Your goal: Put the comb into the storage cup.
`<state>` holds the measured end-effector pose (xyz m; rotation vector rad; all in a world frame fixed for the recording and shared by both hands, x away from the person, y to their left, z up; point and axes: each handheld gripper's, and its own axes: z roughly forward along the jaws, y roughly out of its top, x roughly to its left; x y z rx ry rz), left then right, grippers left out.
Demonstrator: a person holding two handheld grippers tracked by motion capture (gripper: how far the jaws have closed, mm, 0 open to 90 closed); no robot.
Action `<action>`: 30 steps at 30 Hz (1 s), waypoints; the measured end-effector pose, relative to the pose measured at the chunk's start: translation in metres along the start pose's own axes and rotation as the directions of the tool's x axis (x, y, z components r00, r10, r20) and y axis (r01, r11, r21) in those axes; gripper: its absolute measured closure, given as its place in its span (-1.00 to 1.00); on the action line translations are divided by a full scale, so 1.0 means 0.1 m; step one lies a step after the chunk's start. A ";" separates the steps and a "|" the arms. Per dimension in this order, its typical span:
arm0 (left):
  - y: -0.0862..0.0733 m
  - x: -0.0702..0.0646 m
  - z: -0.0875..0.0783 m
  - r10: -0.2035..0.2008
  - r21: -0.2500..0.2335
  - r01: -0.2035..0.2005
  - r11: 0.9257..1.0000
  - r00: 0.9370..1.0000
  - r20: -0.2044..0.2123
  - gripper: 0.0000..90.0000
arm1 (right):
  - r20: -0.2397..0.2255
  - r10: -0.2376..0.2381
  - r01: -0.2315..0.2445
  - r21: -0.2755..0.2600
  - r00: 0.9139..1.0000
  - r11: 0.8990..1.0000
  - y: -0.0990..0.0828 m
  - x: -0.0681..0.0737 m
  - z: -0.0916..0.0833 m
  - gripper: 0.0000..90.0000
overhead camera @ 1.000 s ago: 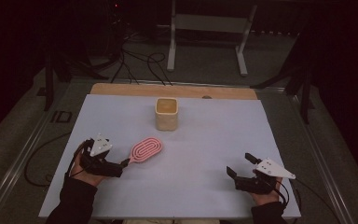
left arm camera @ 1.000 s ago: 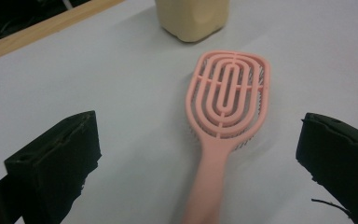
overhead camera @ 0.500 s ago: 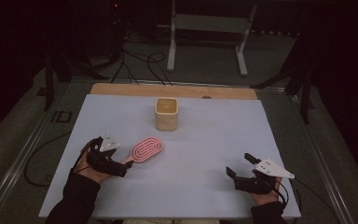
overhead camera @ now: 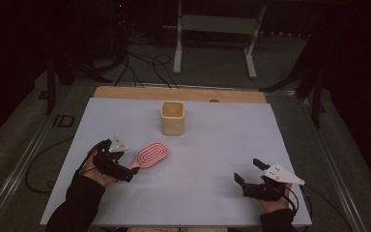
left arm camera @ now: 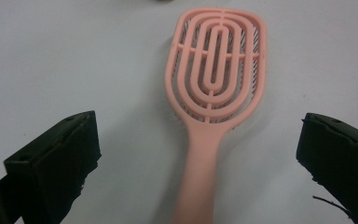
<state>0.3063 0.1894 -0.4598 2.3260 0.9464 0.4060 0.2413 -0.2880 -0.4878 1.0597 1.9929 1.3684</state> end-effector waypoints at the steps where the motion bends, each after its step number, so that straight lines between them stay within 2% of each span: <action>1: 0.01 0.01 0.02 0.003 0.013 -0.003 1.000 1.000 0.003 -1.00 | 0.000 0.000 0.000 0.000 1.000 1.000 0.00 0.00 0.00 -0.79; 10: 0.03 0.04 0.09 0.018 0.071 -0.020 0.997 1.000 0.019 -1.00 | 0.002 0.001 -0.001 0.003 1.000 1.000 0.00 0.00 0.00 -0.79; 13: 0.04 0.04 0.15 0.032 0.111 -0.034 0.993 0.999 0.024 -1.00 | -0.001 -0.002 0.002 0.004 1.000 1.000 0.00 0.00 0.01 -0.79; 16: 0.05 0.05 0.18 0.035 0.125 -0.039 0.991 0.999 0.028 -1.00 | 0.000 -0.001 0.001 0.004 1.000 1.000 0.00 0.00 0.01 -0.79; 19: 0.07 0.06 0.23 0.047 0.159 -0.052 0.986 0.998 0.038 -1.00 | 0.001 -0.001 0.001 0.004 1.000 1.000 0.00 0.00 0.01 -0.79; 30: 0.10 0.07 0.31 0.051 0.211 -0.061 0.976 0.997 0.055 -1.00 | 0.001 -0.001 0.001 0.009 1.000 1.000 0.00 0.00 0.01 -0.79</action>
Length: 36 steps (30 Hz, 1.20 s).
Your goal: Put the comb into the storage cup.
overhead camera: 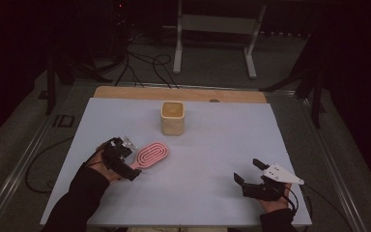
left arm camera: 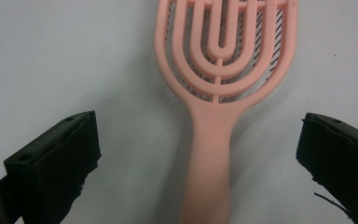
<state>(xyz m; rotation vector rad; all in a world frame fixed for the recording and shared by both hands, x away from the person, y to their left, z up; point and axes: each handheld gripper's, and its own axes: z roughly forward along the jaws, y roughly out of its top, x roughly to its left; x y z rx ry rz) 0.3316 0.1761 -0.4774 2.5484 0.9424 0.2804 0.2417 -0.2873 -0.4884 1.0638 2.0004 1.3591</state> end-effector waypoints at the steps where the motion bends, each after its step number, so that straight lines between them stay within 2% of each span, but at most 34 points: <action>1: 0.01 0.00 0.01 0.002 0.010 -0.002 1.000 1.000 0.002 -1.00 | 0.000 0.001 -0.001 0.000 1.000 1.000 0.00 0.00 0.00 -0.79; 14: 0.08 -0.01 0.08 0.009 0.058 -0.010 0.998 1.000 0.024 -1.00 | -0.001 0.000 0.000 0.003 1.000 1.000 0.00 0.00 0.00 -0.79; 24: 0.11 -0.02 0.16 0.007 0.121 -0.012 0.993 0.999 0.038 -1.00 | 0.000 -0.002 0.001 0.007 1.000 1.000 0.00 0.00 0.01 -0.79; 25: 0.11 -0.02 0.18 0.013 0.144 -0.019 0.989 0.999 0.044 -0.98 | 0.002 -0.002 0.002 0.008 1.000 1.000 0.00 0.00 0.01 -0.79; 28: 0.11 -0.02 0.19 0.005 0.165 -0.014 0.986 0.998 0.055 -0.91 | 0.002 0.001 -0.001 0.009 1.000 1.000 0.00 0.00 0.01 -0.79; 30: 0.12 -0.04 0.20 0.003 0.187 -0.009 0.982 0.999 0.035 -0.89 | 0.002 0.000 0.000 0.010 1.000 1.000 -0.01 0.00 0.02 -0.79; 31: 0.13 -0.03 0.20 0.002 0.204 -0.008 0.979 1.000 0.030 -0.78 | 0.003 -0.001 0.001 0.013 1.000 1.000 -0.01 0.00 0.02 -0.79; 33: 0.14 -0.02 0.19 -0.001 0.207 -0.004 0.978 1.000 0.025 -0.64 | 0.003 -0.003 0.003 0.015 1.000 1.000 -0.01 0.00 0.02 -0.79; 36: 0.15 -0.01 0.18 -0.004 0.210 -0.002 0.978 1.000 0.027 -0.55 | 0.005 -0.003 0.003 0.017 1.000 1.000 -0.01 0.00 0.02 -0.79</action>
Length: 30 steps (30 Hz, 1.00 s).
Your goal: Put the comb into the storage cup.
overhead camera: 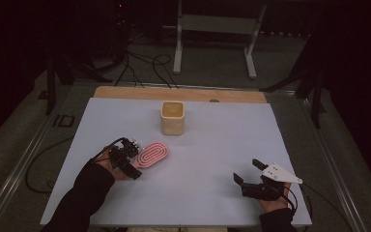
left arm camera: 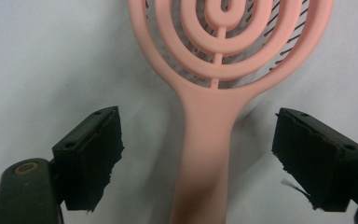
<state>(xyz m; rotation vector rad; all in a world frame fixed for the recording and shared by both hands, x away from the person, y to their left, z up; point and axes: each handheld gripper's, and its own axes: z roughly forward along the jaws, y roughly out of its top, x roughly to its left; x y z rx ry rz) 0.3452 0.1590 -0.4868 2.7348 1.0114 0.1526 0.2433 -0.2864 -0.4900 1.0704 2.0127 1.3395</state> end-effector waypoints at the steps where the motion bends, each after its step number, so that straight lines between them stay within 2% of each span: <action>1: 0.00 0.01 -0.01 0.010 0.005 -0.010 1.000 1.000 0.014 -0.45 | 0.000 0.001 -0.001 0.001 1.000 1.000 0.00 0.00 0.00 -0.79; 4: 0.01 0.01 -0.02 0.020 0.010 -0.021 1.000 0.999 0.027 -0.24 | 0.000 0.002 -0.002 0.002 1.000 1.000 0.00 0.00 0.00 -0.79; 5: 0.01 0.01 -0.03 0.024 0.016 -0.025 1.000 0.999 0.034 -0.24 | 0.000 0.002 -0.002 0.002 1.000 1.000 0.00 0.00 0.00 -0.79; 7: 0.02 0.02 -0.03 0.022 0.024 -0.024 0.999 0.998 0.052 -0.06 | 0.000 0.002 -0.002 0.004 1.000 1.000 0.00 0.00 0.00 -0.79; 10: 0.03 0.03 -0.03 0.020 0.030 -0.022 0.999 0.998 0.059 0.03 | 0.000 0.002 -0.002 0.005 1.000 1.000 0.00 0.00 0.01 -0.79; 11: 0.04 0.04 -0.02 0.017 0.041 -0.020 0.999 0.997 0.070 0.14 | 0.000 0.002 -0.002 0.007 1.000 1.000 -0.01 0.00 0.01 -0.79; 15: 0.06 0.05 -0.02 0.014 0.052 -0.018 0.999 0.998 0.062 0.32 | 0.003 0.000 0.000 0.007 1.000 1.000 -0.01 0.00 0.01 -0.79; 19: 0.09 0.06 0.01 0.000 0.076 -0.006 0.997 0.997 0.071 0.41 | 0.004 -0.002 0.002 0.006 1.000 1.000 -0.01 -0.01 0.01 -0.79; 30: 0.10 0.07 0.01 -0.022 0.086 0.014 0.996 0.996 0.090 0.54 | 0.001 0.000 0.000 0.011 1.000 1.000 -0.01 0.00 0.01 -0.79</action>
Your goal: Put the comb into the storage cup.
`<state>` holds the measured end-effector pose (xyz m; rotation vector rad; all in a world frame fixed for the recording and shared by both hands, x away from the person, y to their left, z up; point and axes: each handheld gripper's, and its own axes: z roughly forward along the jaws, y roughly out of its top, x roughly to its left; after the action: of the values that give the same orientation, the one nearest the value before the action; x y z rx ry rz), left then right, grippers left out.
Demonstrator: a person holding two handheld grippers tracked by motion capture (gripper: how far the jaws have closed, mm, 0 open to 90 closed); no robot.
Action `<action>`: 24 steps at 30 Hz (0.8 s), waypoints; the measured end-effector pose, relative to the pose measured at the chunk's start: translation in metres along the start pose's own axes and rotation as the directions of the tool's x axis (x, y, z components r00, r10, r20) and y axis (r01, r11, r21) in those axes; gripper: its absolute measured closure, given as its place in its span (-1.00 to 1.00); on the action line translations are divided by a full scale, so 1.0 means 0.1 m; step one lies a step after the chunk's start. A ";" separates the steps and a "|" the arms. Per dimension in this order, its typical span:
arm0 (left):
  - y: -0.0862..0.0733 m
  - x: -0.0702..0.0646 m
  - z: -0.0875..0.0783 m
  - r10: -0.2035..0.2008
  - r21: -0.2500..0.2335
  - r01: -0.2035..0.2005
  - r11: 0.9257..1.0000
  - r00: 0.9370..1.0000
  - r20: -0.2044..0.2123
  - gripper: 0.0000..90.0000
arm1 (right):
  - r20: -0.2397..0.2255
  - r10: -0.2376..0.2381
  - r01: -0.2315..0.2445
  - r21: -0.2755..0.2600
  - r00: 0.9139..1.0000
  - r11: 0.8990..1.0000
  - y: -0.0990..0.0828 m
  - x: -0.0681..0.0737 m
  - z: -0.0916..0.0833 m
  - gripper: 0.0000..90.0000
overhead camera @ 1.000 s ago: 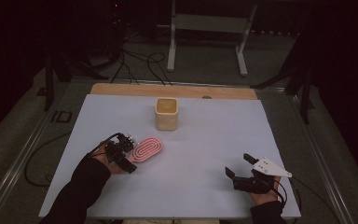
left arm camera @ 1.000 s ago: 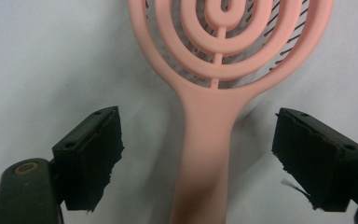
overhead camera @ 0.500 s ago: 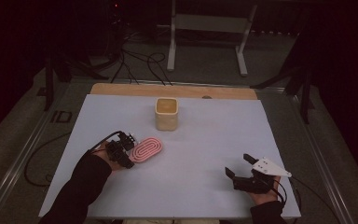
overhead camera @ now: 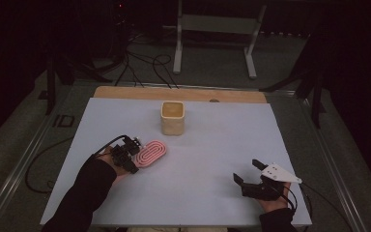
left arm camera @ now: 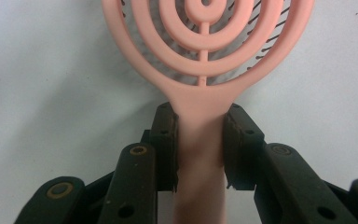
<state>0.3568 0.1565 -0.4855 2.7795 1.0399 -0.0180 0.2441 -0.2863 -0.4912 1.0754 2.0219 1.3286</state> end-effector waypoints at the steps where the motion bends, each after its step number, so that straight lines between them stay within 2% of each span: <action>1: 0.00 0.00 0.00 -0.001 -0.002 0.001 1.000 1.000 0.001 0.54 | 0.001 0.001 -0.001 0.001 1.000 1.000 0.00 0.00 0.00 -0.79; 4: 0.00 0.00 0.00 -0.004 -0.001 0.004 1.000 1.000 -0.004 0.55 | 0.001 0.000 0.000 0.001 1.000 1.000 0.00 0.00 0.00 -0.79; 8: 0.00 0.00 -0.01 -0.012 -0.017 0.011 1.000 0.999 -0.031 0.55 | 0.000 0.000 0.000 0.002 1.000 1.000 0.00 0.00 0.00 -0.79; 17: -0.02 0.00 -0.10 -0.041 -0.090 0.037 0.995 0.998 -0.052 0.55 | 0.000 -0.001 0.001 0.004 1.000 1.000 0.00 0.00 0.00 -0.79; 24: -0.03 -0.01 -0.14 -0.053 -0.124 0.044 0.991 0.997 -0.064 0.55 | -0.001 0.000 0.000 0.005 1.000 1.000 0.00 0.00 0.00 -0.79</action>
<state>0.3535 0.1610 -0.4720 2.6608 1.0857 0.1303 0.2444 -0.2862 -0.4916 1.0767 2.0268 1.3250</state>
